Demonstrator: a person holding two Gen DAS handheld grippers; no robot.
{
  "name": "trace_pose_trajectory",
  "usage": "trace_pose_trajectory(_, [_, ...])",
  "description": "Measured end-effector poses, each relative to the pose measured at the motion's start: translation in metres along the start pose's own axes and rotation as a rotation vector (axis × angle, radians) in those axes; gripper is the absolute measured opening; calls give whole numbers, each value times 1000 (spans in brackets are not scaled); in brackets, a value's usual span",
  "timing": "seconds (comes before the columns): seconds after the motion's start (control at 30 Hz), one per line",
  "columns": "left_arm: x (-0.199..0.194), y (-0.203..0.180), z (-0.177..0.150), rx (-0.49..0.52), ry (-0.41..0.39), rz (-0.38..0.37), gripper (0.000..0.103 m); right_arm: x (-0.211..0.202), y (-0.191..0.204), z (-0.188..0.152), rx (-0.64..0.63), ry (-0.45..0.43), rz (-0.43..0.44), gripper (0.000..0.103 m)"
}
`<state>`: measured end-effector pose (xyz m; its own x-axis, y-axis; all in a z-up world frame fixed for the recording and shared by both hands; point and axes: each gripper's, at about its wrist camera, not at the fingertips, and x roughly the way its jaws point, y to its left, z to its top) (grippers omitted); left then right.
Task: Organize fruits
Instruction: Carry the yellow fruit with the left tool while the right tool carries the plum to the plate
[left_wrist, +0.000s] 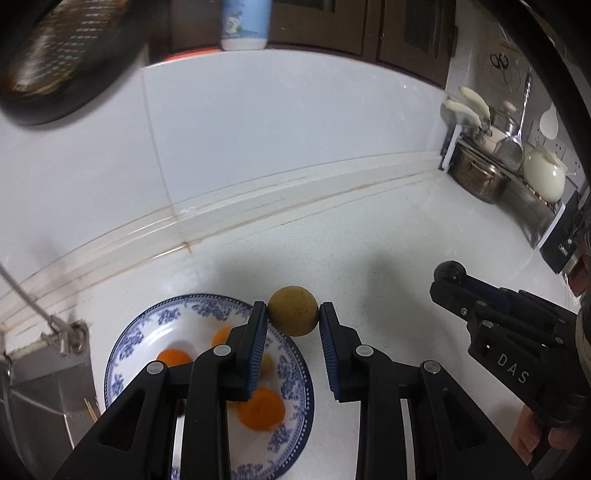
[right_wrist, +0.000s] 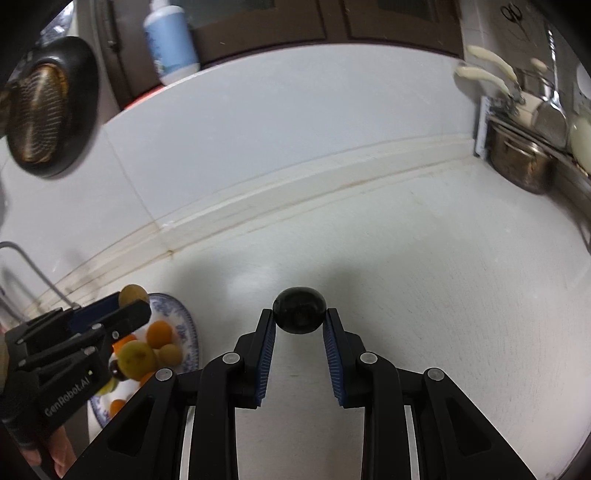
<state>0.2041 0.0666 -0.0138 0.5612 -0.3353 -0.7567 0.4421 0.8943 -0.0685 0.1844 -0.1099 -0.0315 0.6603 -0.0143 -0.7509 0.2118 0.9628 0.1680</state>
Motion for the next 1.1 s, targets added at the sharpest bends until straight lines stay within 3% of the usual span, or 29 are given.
trace_pose_trajectory(0.67, [-51,42,-43,-143,-63,126,28,-23,55,-1,-164,-48,169,28])
trace_pose_trajectory(1.0, [-61,68,-62,-154,-58,200,28,-10,89,-10,-230,-1,227,28])
trace_pose_trajectory(1.1, [-57,74,-68,-150,-43,190,28,-2,99,-15,-250,28,248,28])
